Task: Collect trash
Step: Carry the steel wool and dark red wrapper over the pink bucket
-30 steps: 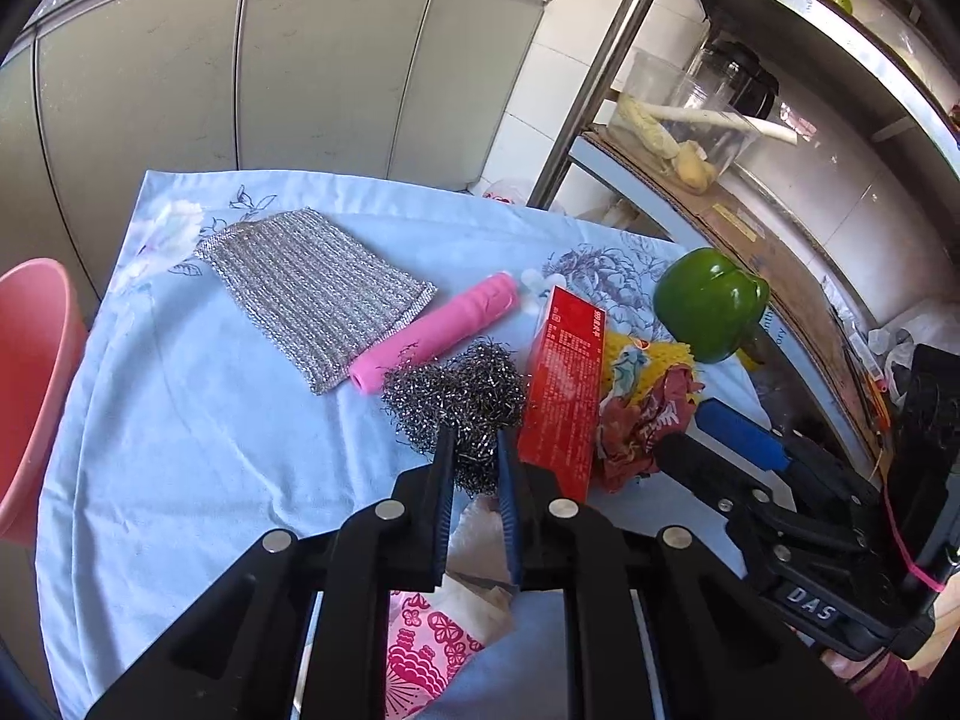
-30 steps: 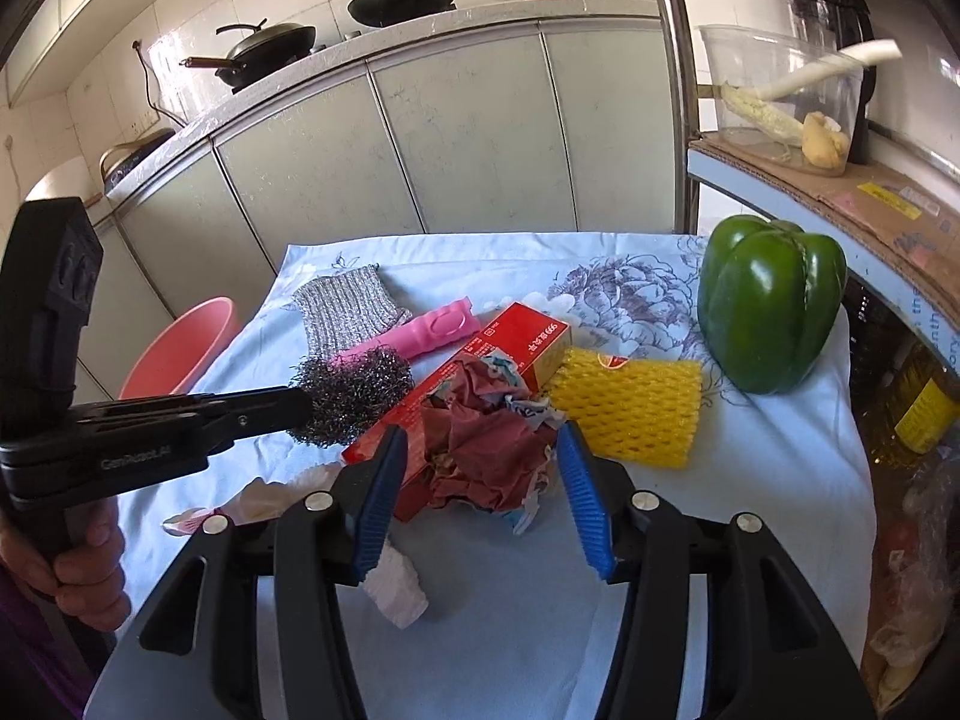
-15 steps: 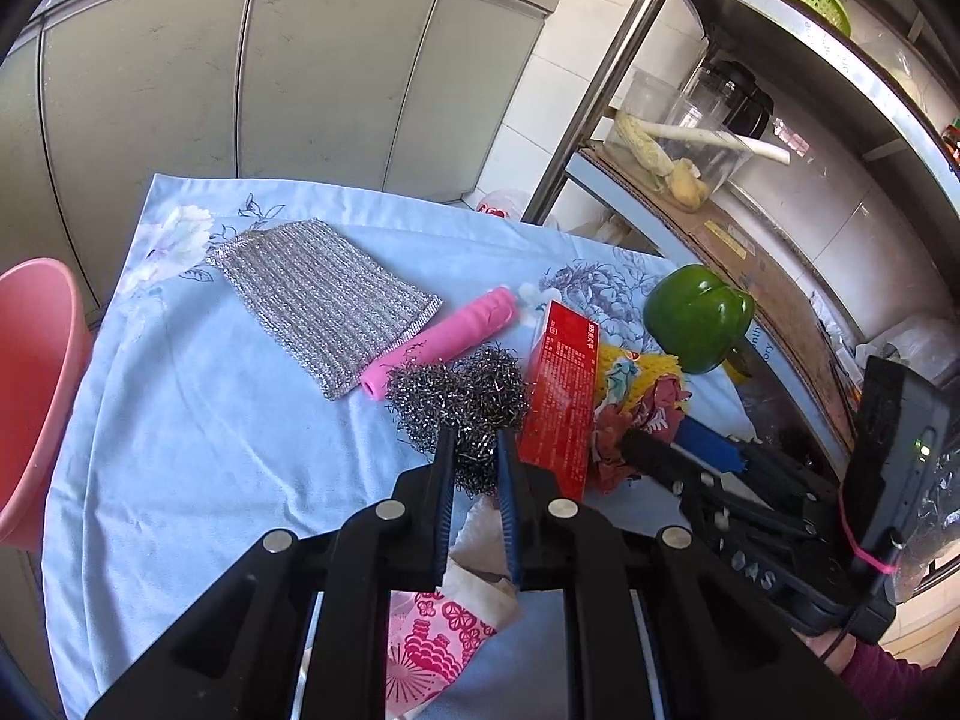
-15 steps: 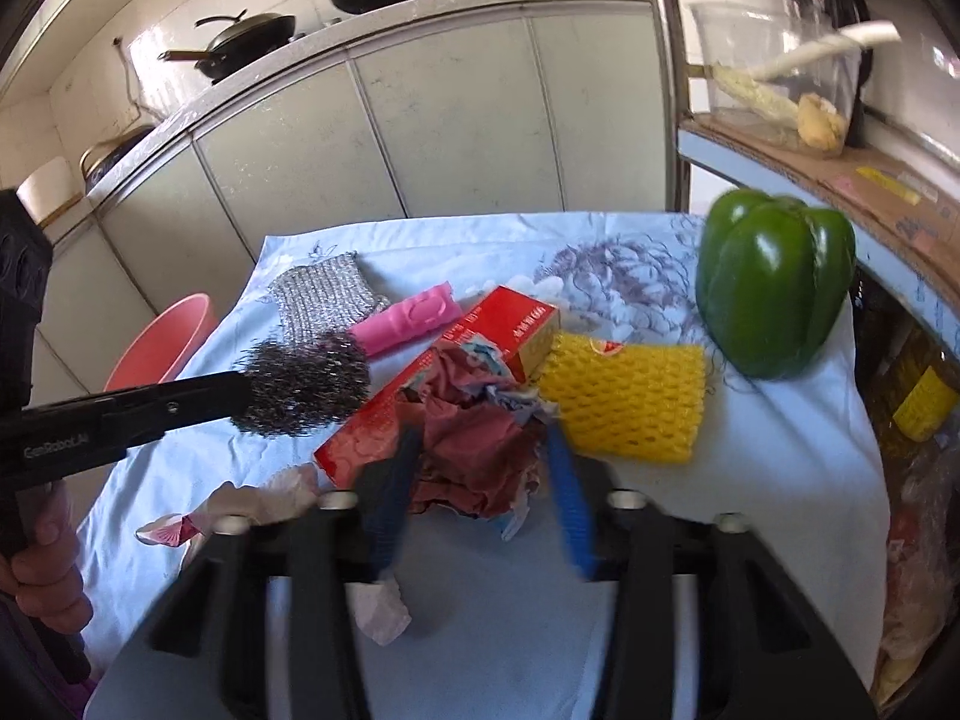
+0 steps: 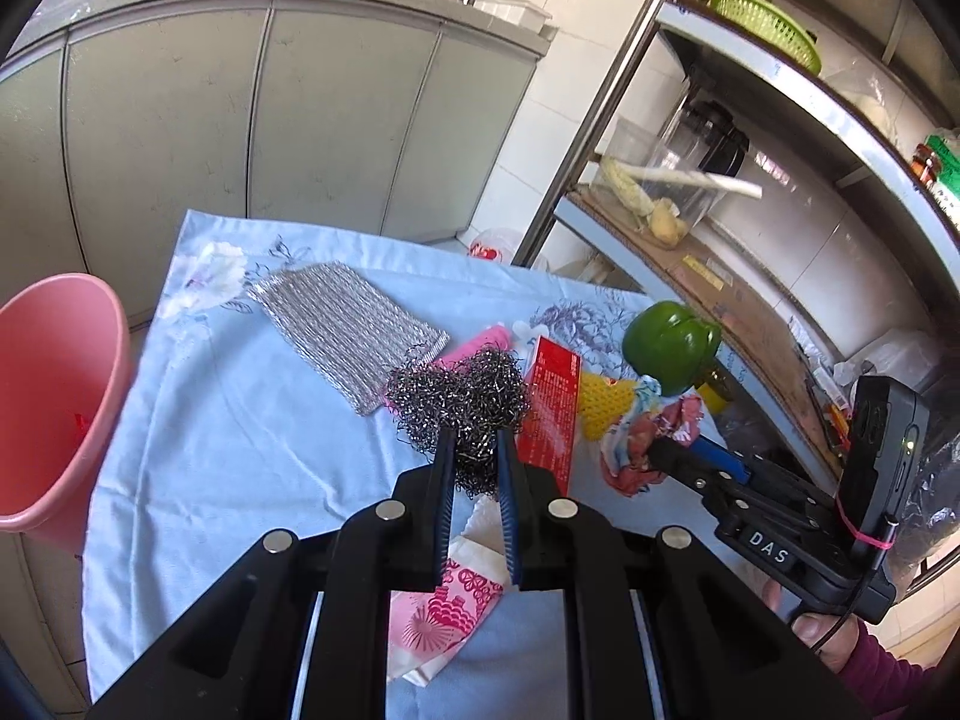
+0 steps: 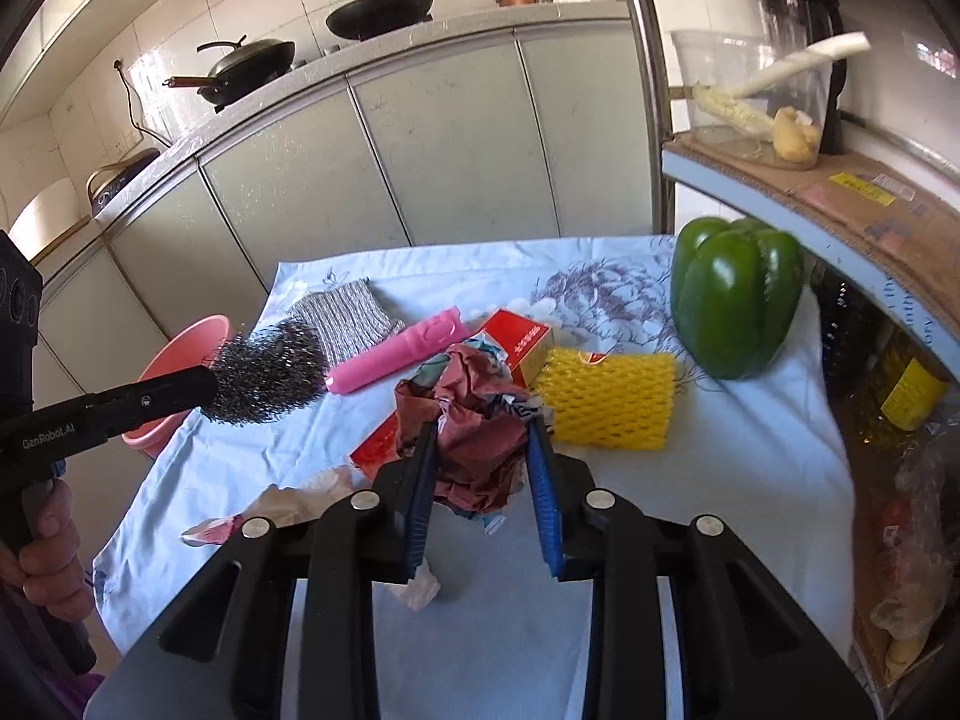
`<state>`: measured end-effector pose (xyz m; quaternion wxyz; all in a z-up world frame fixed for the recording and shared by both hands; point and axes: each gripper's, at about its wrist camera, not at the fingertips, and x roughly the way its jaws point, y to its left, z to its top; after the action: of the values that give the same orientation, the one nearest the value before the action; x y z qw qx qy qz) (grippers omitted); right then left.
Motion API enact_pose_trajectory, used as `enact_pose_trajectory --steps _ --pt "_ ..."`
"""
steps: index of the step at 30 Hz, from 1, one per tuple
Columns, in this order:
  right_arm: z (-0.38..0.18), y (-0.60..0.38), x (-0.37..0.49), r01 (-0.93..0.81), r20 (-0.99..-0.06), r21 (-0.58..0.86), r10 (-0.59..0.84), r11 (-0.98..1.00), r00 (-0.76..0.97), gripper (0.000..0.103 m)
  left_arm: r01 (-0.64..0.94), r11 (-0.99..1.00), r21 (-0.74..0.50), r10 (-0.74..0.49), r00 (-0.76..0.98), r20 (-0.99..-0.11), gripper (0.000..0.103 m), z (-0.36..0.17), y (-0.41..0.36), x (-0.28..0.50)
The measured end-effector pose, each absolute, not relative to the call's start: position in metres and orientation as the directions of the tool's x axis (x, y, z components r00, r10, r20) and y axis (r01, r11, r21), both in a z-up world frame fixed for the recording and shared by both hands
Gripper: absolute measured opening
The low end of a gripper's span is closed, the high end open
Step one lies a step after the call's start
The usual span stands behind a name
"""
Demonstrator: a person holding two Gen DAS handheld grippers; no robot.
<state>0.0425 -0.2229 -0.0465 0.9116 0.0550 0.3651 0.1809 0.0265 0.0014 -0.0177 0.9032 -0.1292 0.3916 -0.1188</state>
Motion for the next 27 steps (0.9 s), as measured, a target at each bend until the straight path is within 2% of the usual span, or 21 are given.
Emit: enact_pose_trajectory --steps 11,27 --pt "-0.015 -0.203 0.026 -0.322 -0.603 0.211 0.382 0.923 0.7 0.03 0.047 0.94 -0.338 -0.259 0.741 -0.619 0.013 -0.004 0.048 -0.002" --pt "0.032 -0.046 0.04 -0.632 -0.547 0.226 0.633 0.741 0.548 0.03 -0.141 0.934 -0.327 -0.069 0.829 -0.554 0.013 0.011 0.147 -0.052"
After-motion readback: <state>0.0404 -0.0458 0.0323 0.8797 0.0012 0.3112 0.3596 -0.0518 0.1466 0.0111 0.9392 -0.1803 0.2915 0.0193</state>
